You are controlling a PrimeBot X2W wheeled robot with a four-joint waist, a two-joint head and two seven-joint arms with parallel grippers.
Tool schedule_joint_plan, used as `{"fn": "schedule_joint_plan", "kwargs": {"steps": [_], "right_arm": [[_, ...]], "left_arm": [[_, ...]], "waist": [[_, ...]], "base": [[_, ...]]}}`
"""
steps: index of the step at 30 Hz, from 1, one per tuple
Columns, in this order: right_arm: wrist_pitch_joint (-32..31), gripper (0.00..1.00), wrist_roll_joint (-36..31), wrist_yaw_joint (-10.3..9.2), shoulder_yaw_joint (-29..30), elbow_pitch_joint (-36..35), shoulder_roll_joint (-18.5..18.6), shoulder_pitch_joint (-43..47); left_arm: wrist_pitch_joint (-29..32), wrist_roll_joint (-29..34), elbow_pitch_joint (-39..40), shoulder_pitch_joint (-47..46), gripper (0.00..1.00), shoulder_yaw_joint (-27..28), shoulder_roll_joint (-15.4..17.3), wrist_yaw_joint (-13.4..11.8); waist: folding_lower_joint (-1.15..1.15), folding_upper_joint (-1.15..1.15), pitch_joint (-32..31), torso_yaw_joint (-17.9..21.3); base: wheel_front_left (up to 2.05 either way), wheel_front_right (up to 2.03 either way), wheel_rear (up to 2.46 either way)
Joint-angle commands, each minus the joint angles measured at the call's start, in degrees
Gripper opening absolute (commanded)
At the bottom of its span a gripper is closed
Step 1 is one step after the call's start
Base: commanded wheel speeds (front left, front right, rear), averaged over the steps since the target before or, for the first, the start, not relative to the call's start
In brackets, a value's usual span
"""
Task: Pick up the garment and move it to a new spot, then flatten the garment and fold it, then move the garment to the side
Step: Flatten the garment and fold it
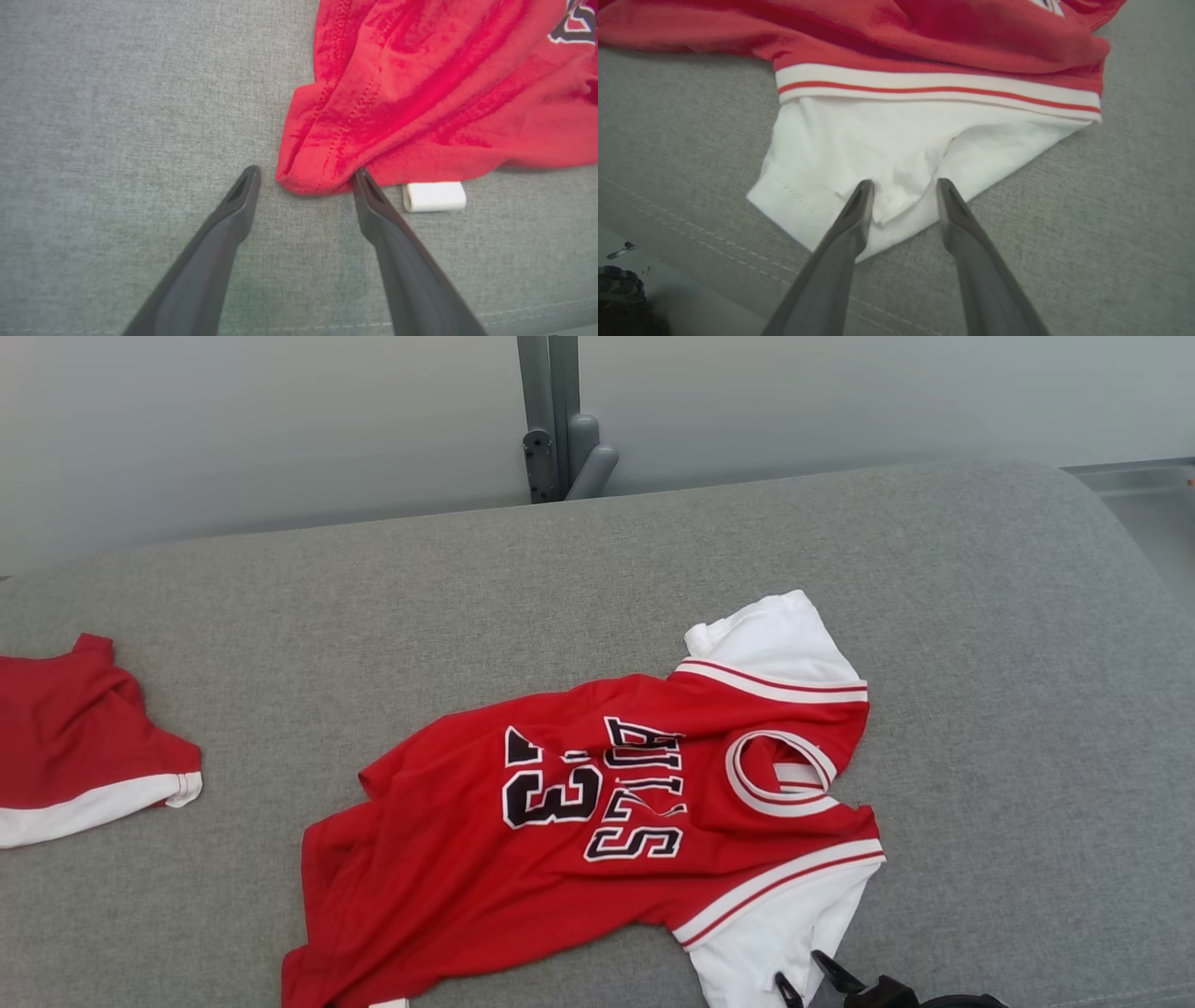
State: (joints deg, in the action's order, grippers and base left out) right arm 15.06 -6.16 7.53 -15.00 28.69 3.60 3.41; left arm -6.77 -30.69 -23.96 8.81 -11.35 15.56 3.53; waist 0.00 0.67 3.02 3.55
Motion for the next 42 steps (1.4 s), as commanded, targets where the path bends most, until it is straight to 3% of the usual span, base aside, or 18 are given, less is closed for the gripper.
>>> {"fn": "schedule_joint_plan", "kwargs": {"steps": [1,3,5,10,12,18,20,27,28,30,32,34,38,42], "right_arm": [[0.2,0.65,0.4,-0.08,0.0,0.2,0.2,-0.1],[0.2,0.51,0.5,-0.08,0.0,0.2,0.2,-0.2],[0.2,0.45,0.6,-0.08,0.0,0.3,0.2,-0.3],[0.2,0.49,0.8,-0.08,0.1,0.5,0.2,-0.6],[0.2,0.45,0.9,-0.08,0.2,0.6,0.2,-0.7],[0.1,0.11,1.4,-0.09,-0.2,1.0,0.1,-1.1],[0.1,0.05,1.5,-0.09,-0.4,1.1,0.1,-1.2],[0.1,0.00,2.3,-0.08,-0.8,1.6,0.1,-1.5],[0.1,0.00,2.4,-0.09,-0.9,1.7,0.1,-1.6],[0.0,0.00,2.6,-0.09,-1.1,1.9,0.1,-1.9],[0.0,0.00,2.8,-0.08,-1.3,2.0,0.2,-2.1],[0.0,0.00,3.2,-0.09,-1.4,1.8,0.3,-2.4],[0.1,0.00,6.7,-0.09,-0.9,-0.3,0.2,-2.7],[-0.5,0.00,23.2,-0.06,0.4,-10.1,-0.2,-2.4]], "left_arm": [[-0.1,-0.3,-0.5,0.3,1.00,-0.1,0.2,-0.4],[-0.2,-0.3,-1.0,-0.2,1.00,-0.3,0.1,-0.3],[-0.4,-0.6,-1.7,-1.1,1.00,-0.1,0.0,-0.3],[-1.1,-1.3,-2.6,-1.6,1.00,0.7,0.7,-0.4],[-1.2,-1.6,-2.8,-1.7,1.00,1.0,0.9,-0.5],[-0.6,-1.8,-3.2,-2.2,1.00,0.3,0.8,-0.1],[-0.4,-2.1,-3.2,-2.1,1.00,0.0,0.6,0.1],[0.2,-3.2,-1.7,-2.7,1.00,-2.0,0.0,2.1],[0.6,-3.3,-1.6,-2.8,0.96,-2.5,0.0,2.4],[0.9,-3.7,-1.6,-3.0,0.56,-3.4,0.0,2.9],[1.5,-3.9,-1.5,-2.9,0.37,-4.1,0.0,3.1],[1.7,-4.3,-1.0,-2.7,0.00,-4.6,0.1,3.3],[2.7,-6.2,1.1,-1.8,0.00,-5.2,0.6,3.6],[3.5,-13.7,10.8,-0.7,0.00,-4.0,0.8,4.0]], "waist": [[0.00,-0.67,0.0,-0.1],[0.00,-0.67,0.1,-0.1],[0.00,-0.67,0.2,-0.1],[0.00,-0.67,0.3,-0.1],[0.00,-0.67,0.4,-0.1],[0.00,-0.67,0.8,-0.3],[0.00,-0.67,0.9,-0.2],[0.00,-0.67,1.5,-0.2],[0.00,-0.67,1.5,-0.2],[0.00,-0.67,1.6,-0.1],[0.00,-0.67,1.6,0.1],[0.00,-0.67,1.6,0.3],[0.00,-0.67,1.5,0.8],[0.00,-0.67,1.4,1.8]], "base": [[0.00,0.00,0.00],[0.00,0.00,0.00],[0.00,0.00,0.00],[0.00,0.00,0.00],[0.00,0.00,0.00],[0.00,0.00,0.00],[0.00,0.00,0.00],[0.00,0.00,0.00],[0.00,0.00,0.00],[0.00,0.00,0.00],[0.00,0.00,0.00],[0.00,0.00,0.00],[0.00,0.00,0.00],[0.00,0.00,0.00]]}}
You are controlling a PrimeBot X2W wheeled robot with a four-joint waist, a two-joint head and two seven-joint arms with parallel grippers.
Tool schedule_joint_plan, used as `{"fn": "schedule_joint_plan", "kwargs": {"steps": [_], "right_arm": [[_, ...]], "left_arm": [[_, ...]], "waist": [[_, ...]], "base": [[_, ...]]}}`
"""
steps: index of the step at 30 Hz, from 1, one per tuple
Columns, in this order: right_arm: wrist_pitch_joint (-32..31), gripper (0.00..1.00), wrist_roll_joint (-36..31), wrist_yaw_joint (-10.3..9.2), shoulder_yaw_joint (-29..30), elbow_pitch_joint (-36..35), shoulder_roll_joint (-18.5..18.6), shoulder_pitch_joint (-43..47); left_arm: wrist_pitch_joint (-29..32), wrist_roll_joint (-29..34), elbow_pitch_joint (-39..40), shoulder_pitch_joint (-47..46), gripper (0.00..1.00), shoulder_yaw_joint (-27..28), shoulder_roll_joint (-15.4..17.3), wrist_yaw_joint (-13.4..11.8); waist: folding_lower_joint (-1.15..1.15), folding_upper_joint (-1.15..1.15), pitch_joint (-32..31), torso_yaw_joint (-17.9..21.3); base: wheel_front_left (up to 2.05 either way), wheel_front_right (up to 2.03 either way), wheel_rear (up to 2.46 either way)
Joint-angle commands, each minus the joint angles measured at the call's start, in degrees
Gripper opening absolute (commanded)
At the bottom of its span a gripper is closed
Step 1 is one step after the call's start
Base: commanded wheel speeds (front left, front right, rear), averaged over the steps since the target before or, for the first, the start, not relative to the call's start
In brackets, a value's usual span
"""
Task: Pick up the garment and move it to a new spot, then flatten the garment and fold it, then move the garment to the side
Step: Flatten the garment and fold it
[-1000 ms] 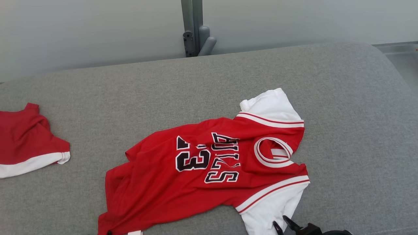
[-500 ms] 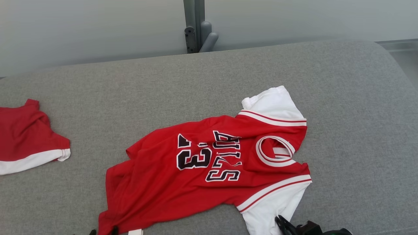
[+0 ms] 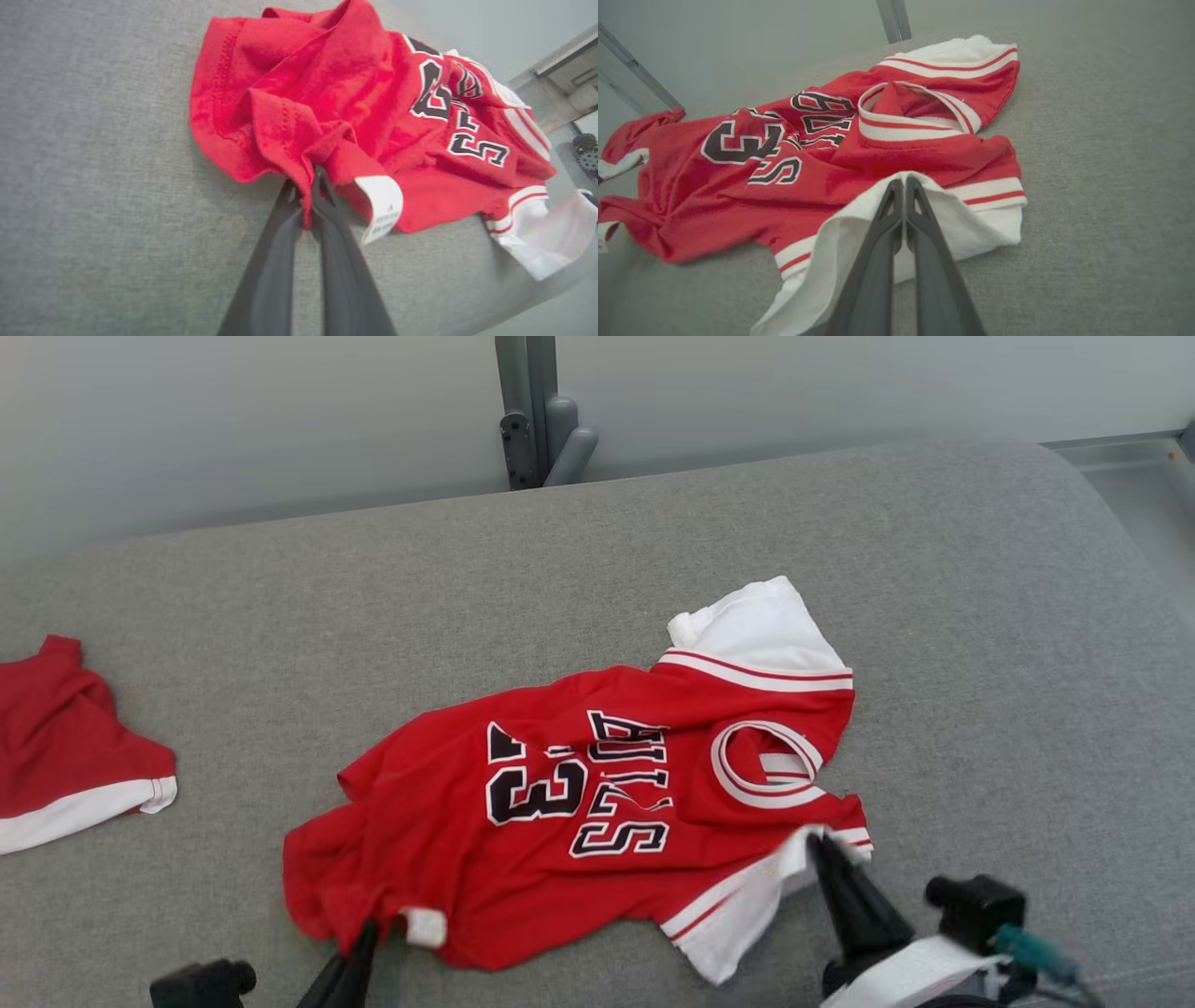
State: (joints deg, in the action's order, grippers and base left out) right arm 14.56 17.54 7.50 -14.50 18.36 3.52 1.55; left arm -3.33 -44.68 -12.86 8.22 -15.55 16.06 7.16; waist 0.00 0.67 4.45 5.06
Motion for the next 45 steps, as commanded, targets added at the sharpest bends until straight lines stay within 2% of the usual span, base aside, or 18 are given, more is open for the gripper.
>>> {"fn": "schedule_joint_plan", "kwargs": {"steps": [1,4,8,10,13,15,18,20,23,27,29,32,35,39,42,45], "right_arm": [[-0.7,0.00,3.8,-0.02,0.7,-3.9,1.0,-0.5],[-4.1,0.00,14.3,-0.05,5.2,-18.5,5.6,0.1],[-11.0,0.00,21.7,-0.01,13.0,-35.6,10.3,-1.7],[-14.6,0.00,24.8,-0.02,16.9,-40.9,11.5,-5.0],[-19.9,0.00,27.0,-0.01,20.8,-43.8,12.6,-14.1],[-23.2,0.00,26.5,-0.02,21.8,-42.2,13.7,-23.3],[-27.8,0.00,25.3,-0.02,22.8,-34.6,12.7,-38.9],[-30.1,0.00,22.5,-0.02,23.9,-27.8,11.5,-50.6],[-30.2,0.00,14.8,-0.02,26.0,-14.1,7.0,-66.1],[-25.5,0.00,2.4,-0.02,29.6,0.0,2.7,-85.0],[-22.4,0.00,1.0,-0.02,31.7,5.4,0.7,-92.4],[-18.6,0.00,0.9,-0.01,30.6,9.9,-0.5,-100.6],[-16.7,0.00,3.0,-0.02,26.3,13.0,-0.5,-103.5],[-15.4,0.00,7.0,-0.02,22.0,14.4,-0.4,-100.5],[-15.1,0.00,13.1,-0.01,17.3,11.4,-0.5,-93.6],[-15.9,0.00,20.2,-0.01,13.6,5.6,1.7,-82.9]], "left_arm": [[0.8,-1.8,3.8,0.4,0.00,-0.5,1.2,0.4],[2.7,-8.1,18.5,1.8,0.00,-0.8,4.4,0.4],[5.3,-12.5,34.2,0.5,0.00,2.9,9.6,0.3],[7.0,-15.3,39.6,-2.8,0.00,5.5,11.4,0.2],[11.0,-18.0,43.0,-12.5,0.00,9.2,14.7,-1.3],[14.9,-18.6,41.7,-21.7,0.00,9.5,16.8,-2.1],[19.7,-17.6,34.8,-38.3,0.00,7.7,17.7,-3.6],[21.4,-15.6,27.6,-50.5,0.00,5.8,15.8,-5.1],[20.9,-10.7,13.9,-65.0,0.00,2.4,12.3,-6.3],[16.9,-2.4,-1.3,-82.1,0.00,-1.4,9.1,-5.8],[12.2,0.5,-7.7,-88.5,0.00,-1.9,6.8,-5.8],[4.6,2.8,-14.8,-96.8,0.00,-1.2,4.6,-4.7],[-1.5,4.4,-20.4,-100.7,0.00,-1.7,3.5,-2.6],[-5.7,5.6,-25.0,-100.2,0.00,-3.7,4.3,-0.8],[-8.4,5.4,-27.2,-96.3,0.00,-6.2,5.6,0.2],[-9.7,3.1,-25.4,-89.8,0.00,-9.2,8.0,0.3]], "waist": [[0.00,-0.67,-0.2,0.5],[0.00,-0.67,0.2,1.4],[0.00,-0.67,3.0,2.6],[0.00,-0.67,6.2,2.9],[0.00,-0.67,13.5,2.7],[0.00,-0.67,18.7,2.2],[0.00,-0.67,25.4,0.8],[0.00,-0.67,29.6,-0.6],[0.00,-0.67,32.8,-1.9],[0.00,-0.67,36.1,-3.0],[0.00,-0.67,37.3,-3.4],[0.00,-0.67,39.3,-3.1],[0.00,-0.67,41.1,-2.6],[0.00,-0.67,41.3,-1.9],[0.00,-0.67,40.4,-1.2],[0.00,-0.67,38.8,-0.2]], "base": [[0.00,0.00,0.00],[0.00,0.00,0.00],[0.00,0.00,0.00],[0.00,0.00,0.00],[0.00,0.00,0.00],[0.00,0.00,0.00],[0.00,0.00,0.00],[0.00,0.00,0.00],[0.00,0.00,0.00],[0.00,0.00,0.00],[0.00,0.00,0.00],[0.00,0.00,0.00],[0.00,0.00,0.00],[0.00,0.00,0.00],[0.00,0.00,0.00],[0.00,0.00,0.00]]}}
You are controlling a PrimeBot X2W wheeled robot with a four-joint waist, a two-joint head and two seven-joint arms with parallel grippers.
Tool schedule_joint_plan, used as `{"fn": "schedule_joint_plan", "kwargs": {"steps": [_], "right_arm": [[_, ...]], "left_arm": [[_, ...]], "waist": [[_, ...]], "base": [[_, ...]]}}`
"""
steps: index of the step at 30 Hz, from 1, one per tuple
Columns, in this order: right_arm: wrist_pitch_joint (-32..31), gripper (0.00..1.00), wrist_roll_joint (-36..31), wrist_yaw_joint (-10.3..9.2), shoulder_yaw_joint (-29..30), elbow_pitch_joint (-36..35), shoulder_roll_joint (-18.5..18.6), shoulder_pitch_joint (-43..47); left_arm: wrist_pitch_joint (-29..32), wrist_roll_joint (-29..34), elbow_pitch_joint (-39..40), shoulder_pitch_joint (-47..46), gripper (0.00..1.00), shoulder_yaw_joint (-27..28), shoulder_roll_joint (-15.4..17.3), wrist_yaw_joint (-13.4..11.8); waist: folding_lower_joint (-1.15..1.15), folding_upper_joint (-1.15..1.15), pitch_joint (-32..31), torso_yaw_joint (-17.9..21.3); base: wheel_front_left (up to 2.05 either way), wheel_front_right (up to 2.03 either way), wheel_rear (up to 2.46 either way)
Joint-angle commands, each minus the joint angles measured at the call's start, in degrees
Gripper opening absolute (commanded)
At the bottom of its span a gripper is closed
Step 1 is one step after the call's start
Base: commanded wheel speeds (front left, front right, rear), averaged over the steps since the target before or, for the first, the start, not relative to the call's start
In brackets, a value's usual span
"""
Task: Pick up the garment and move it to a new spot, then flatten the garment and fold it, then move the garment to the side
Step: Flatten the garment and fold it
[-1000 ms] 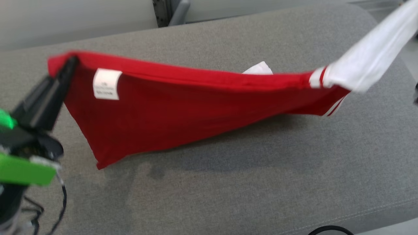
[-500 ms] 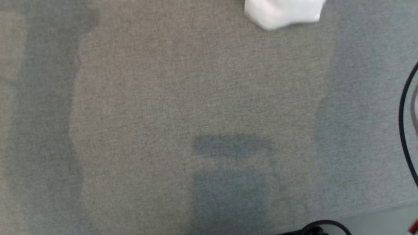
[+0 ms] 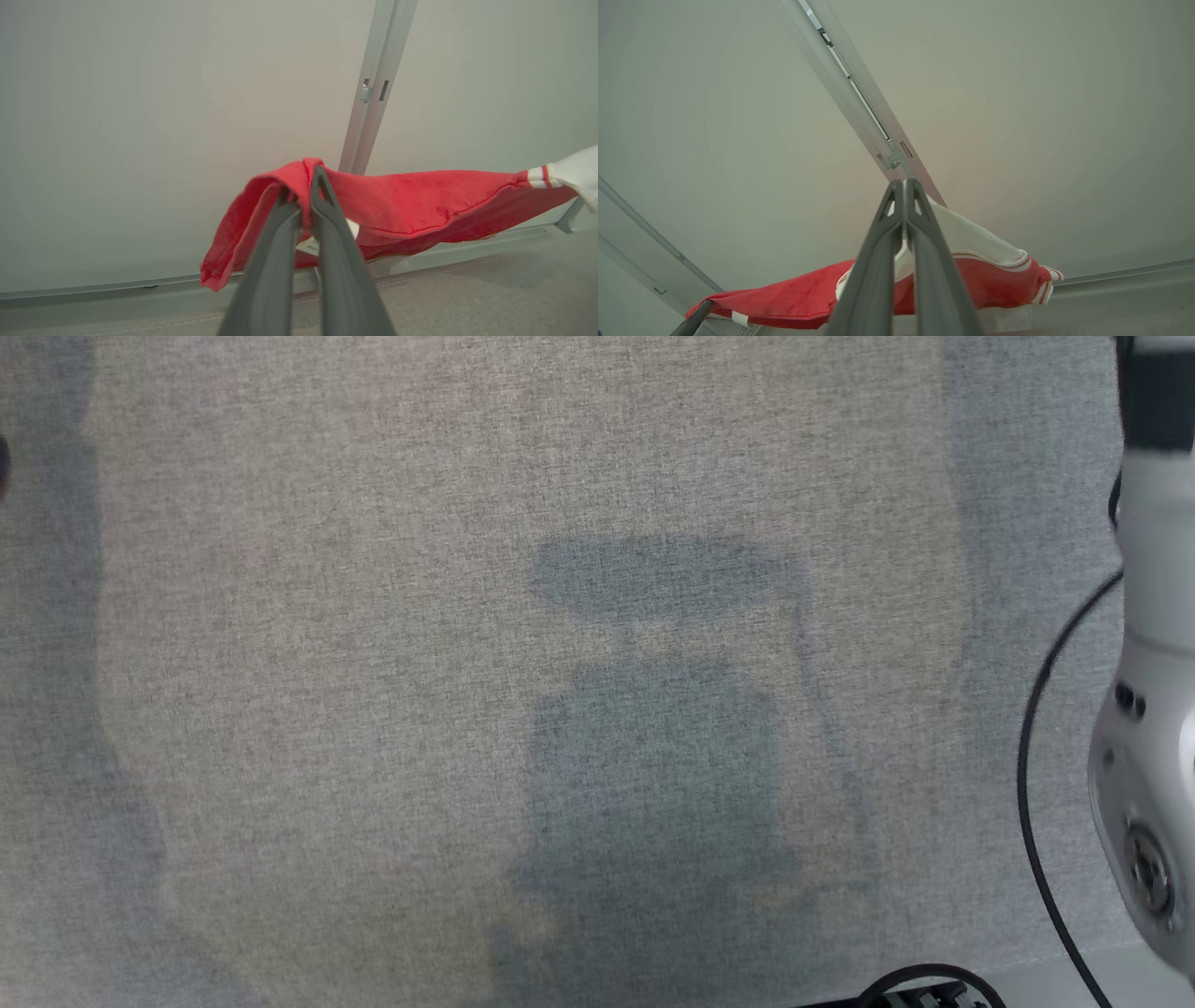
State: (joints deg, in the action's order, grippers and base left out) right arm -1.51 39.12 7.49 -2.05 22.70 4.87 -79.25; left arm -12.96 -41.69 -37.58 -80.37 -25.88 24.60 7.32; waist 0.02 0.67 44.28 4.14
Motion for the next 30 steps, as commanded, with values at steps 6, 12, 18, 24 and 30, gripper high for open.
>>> {"fn": "schedule_joint_plan", "kwargs": {"steps": [6,12,18,24,30], "right_arm": [[0.6,0.00,11.2,0.00,-2.6,-13.9,6.0,26.4],[0.5,0.00,18.2,0.00,-2.1,-28.1,10.8,59.0],[1.7,0.00,22.6,0.00,-0.7,-33.5,11.7,80.3],[4.2,0.00,26.9,0.00,0.0,-36.1,13.5,97.4],[6.2,0.00,29.3,0.00,-0.9,-35.3,15.0,95.2]], "left_arm": [[-1.9,-6.2,8.2,18.7,0.00,-3.5,6.0,0.2],[-2.2,-7.2,22.8,47.8,0.00,-2.1,9.2,-3.5],[-2.2,-7.4,35.6,72.0,0.00,-2.0,9.2,-11.3],[-2.2,-11.0,45.5,88.2,0.00,-2.4,6.3,-15.7],[2.0,-11.7,48.6,88.3,0.00,-3.3,7.3,-17.7]], "waist": [[-0.02,-0.67,-9.7,1.9],[-0.02,-0.67,-22.6,3.1],[-0.02,-0.67,-29.7,3.6],[-0.02,-0.67,-32.2,2.9],[-0.02,-0.67,-29.7,3.0]], "base": [[0.00,0.00,0.00],[0.00,0.00,0.00],[0.00,0.00,0.00],[0.00,0.00,0.00],[0.00,0.00,0.00]]}}
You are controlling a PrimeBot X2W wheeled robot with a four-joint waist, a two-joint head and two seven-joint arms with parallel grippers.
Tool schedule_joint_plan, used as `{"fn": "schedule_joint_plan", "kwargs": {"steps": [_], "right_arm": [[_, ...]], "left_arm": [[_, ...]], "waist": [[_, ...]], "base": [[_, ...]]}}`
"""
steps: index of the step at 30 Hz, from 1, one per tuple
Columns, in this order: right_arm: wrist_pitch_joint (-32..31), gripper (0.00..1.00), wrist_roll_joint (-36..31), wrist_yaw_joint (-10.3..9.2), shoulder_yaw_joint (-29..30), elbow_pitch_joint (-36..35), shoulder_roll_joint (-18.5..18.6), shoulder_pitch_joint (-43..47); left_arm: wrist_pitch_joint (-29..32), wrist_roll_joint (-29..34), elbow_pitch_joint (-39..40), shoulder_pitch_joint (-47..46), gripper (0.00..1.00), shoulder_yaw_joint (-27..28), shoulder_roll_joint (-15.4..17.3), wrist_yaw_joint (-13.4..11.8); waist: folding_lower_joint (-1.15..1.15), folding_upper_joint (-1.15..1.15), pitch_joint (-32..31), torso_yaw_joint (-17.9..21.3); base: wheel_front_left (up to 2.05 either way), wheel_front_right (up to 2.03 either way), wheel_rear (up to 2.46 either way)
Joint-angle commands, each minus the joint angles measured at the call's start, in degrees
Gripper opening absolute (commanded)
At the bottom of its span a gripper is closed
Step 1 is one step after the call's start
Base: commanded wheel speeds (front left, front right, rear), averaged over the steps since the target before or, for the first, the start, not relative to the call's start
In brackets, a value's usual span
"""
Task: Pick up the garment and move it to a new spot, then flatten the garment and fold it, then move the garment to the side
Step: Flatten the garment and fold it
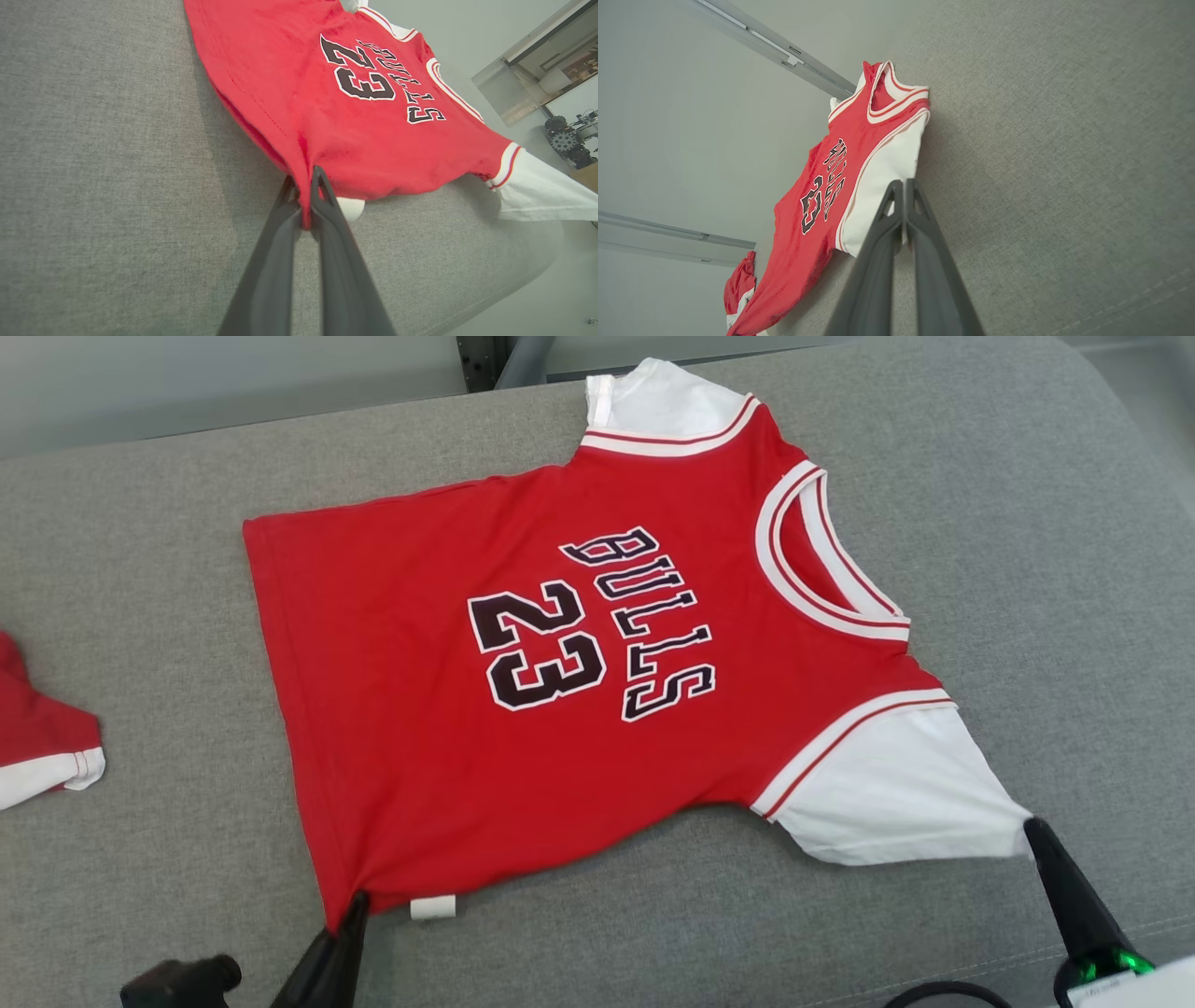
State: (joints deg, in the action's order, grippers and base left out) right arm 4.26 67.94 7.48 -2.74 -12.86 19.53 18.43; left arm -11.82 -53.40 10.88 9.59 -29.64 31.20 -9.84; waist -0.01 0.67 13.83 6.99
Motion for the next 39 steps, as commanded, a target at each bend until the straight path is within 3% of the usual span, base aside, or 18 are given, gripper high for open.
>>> {"fn": "schedule_joint_plan", "kwargs": {"steps": [1,13,26,27,28,29,30,34,39], "right_arm": [[0.6,0.00,0.4,0.01,-0.3,0.9,0.5,-4.4],[-2.6,0.00,-2.4,0.01,-2.2,12.9,1.9,-30.7],[-4.3,0.00,-12.3,0.02,-5.4,33.6,1.4,-47.5],[-3.3,0.00,-13.6,0.02,-5.7,35.1,1.0,-48.3],[-2.3,0.00,-14.9,0.02,-5.8,36.3,0.8,-49.2],[-1.4,0.36,-16.0,0.02,-6.2,37.4,0.5,-50.0],[-0.5,1.00,-17.2,0.02,-6.6,38.3,0.3,-50.6],[3.9,1.00,-21.4,0.02,-6.7,40.6,0.1,-52.2],[7.3,1.00,-26.4,0.01,-7.4,36.8,1.7,-49.2]], "left_arm": [[1.8,-0.1,0.6,-3.1,0.00,0.7,0.9,-0.9],[15.3,-0.8,-2.6,-20.5,0.00,1.8,2.9,-3.8],[25.0,-0.4,-18.9,-36.7,0.00,-3.9,-3.5,-1.3],[25.2,-0.3,-20.3,-37.3,0.06,-4.1,-3.9,-1.4],[25.4,-0.8,-21.3,-37.5,0.30,-4.2,-4.5,-1.4],[25.4,-1.1,-22.0,-37.8,1.00,-4.3,-4.9,-1.1],[25.5,-0.8,-22.5,-38.2,1.00,-4.6,-4.9,-0.7],[23.5,0.2,-23.5,-38.1,1.00,-4.1,-4.7,-1.3],[20.1,2.1,-19.2,-32.7,1.00,-3.5,-2.2,-3.1]], "waist": [[0.01,-0.67,1.4,0.1],[0.01,-0.67,5.2,-2.6],[0.01,-0.67,6.3,-6.2],[0.01,-0.67,6.3,-6.1],[0.01,-0.67,6.3,-6.0],[0.01,-0.67,6.3,-5.9],[0.01,-0.67,6.3,-5.8],[0.01,-0.67,5.8,-5.1],[0.01,-0.67,4.0,-3.8]], "base": [[0.00,0.00,0.00],[0.00,0.00,0.00],[0.00,0.00,0.00],[0.00,0.00,0.00],[0.00,0.00,0.00],[0.00,0.00,0.00],[0.00,0.00,0.00],[0.00,0.00,0.00],[0.00,0.00,0.00]]}}
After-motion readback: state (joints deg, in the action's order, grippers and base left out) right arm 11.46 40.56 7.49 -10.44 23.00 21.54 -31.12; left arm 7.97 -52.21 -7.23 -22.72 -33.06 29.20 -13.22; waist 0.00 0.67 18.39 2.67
